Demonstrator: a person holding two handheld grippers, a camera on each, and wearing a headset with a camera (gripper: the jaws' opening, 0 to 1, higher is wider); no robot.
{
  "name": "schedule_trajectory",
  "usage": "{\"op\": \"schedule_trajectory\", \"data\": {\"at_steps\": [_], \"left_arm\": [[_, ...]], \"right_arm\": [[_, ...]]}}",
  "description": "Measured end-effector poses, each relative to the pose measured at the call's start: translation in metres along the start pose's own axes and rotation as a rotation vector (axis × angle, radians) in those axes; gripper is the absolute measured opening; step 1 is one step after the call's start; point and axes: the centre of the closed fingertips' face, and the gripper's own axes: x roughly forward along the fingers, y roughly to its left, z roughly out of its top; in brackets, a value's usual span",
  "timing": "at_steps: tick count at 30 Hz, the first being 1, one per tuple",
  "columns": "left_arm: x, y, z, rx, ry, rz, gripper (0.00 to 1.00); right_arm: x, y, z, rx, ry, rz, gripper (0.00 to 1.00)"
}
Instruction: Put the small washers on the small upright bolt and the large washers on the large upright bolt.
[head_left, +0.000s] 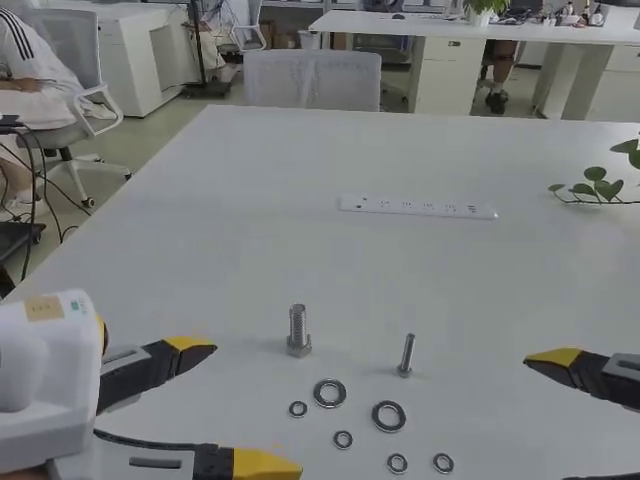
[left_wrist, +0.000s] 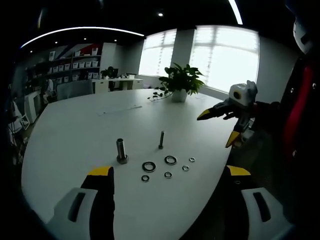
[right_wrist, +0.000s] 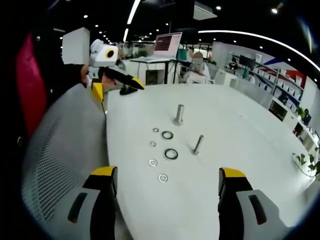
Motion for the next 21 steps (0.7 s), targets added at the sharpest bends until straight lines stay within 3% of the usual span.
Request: {"op": "schedule_trajectory", "data": {"at_steps": [21], "left_arm": [[0.0047,-0.0087,-0.0055,-0.002,0.034,-0.024,0.9]], "right_arm": [[0.0017,-0.0008,-0.0026,-0.024,0.03,0.008,0.82]]}}
